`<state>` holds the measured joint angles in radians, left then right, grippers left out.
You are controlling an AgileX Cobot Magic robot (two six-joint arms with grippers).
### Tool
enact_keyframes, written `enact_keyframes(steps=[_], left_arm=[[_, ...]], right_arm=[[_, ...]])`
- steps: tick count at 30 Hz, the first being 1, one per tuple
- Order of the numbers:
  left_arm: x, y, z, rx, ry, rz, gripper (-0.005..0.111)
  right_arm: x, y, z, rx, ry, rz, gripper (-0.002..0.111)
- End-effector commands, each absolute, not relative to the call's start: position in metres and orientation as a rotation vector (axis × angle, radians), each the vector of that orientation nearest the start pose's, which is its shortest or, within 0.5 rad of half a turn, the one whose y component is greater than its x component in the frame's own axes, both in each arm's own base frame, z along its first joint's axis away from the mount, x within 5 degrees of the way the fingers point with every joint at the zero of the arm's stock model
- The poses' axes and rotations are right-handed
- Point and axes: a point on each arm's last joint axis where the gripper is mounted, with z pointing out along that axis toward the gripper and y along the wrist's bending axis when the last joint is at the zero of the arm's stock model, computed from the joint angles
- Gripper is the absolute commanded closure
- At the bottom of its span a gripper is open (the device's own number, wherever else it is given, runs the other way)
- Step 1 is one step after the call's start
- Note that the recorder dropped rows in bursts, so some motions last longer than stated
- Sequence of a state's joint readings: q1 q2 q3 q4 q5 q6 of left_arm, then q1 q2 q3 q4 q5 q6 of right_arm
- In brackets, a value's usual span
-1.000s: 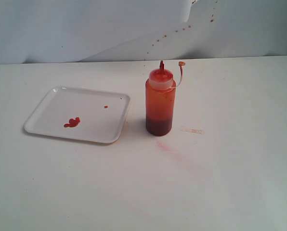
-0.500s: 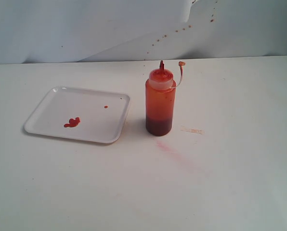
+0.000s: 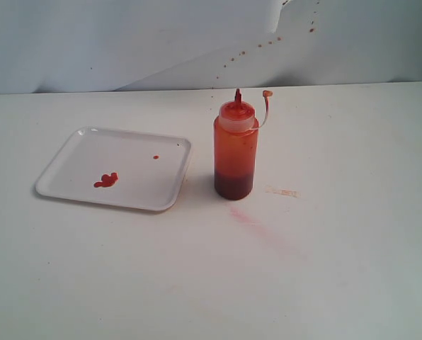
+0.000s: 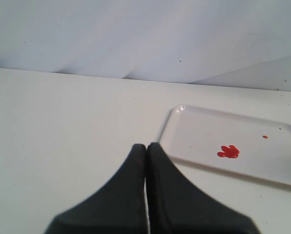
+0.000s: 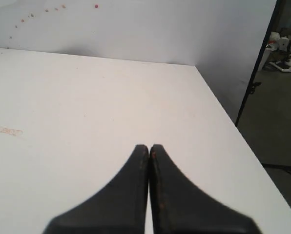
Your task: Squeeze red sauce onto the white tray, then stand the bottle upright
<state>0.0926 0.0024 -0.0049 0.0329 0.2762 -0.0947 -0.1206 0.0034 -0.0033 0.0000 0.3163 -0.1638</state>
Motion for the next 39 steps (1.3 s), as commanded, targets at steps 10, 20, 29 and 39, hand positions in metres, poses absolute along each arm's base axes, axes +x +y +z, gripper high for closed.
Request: enact_keyframes(steps=[10,20,29,39], left_arm=[[0.0547,0.0056,0.1891,-0.137,1.745,0.026,0.107],[0.0547,0.0056,0.1891,-0.137,1.745,0.026,0.107],[0.0547,0.0056,0.1891,-0.137,1.745,0.026,0.107],[0.0547,0.0056,0.1891,-0.137,1.745,0.026,0.107]], right_arm=[[0.0532,-0.0065,0.1825,-0.033,1.828,-0.192,0.108],[0.0532,-0.0010,0.1811,-0.106,1.838,-0.104,0.108],[0.0532,0.0009,0.1811,-0.141,1.835,-0.081,0.108],[0.0532,0.0007,0.1811,-0.139,1.835,-0.082,0.108]])
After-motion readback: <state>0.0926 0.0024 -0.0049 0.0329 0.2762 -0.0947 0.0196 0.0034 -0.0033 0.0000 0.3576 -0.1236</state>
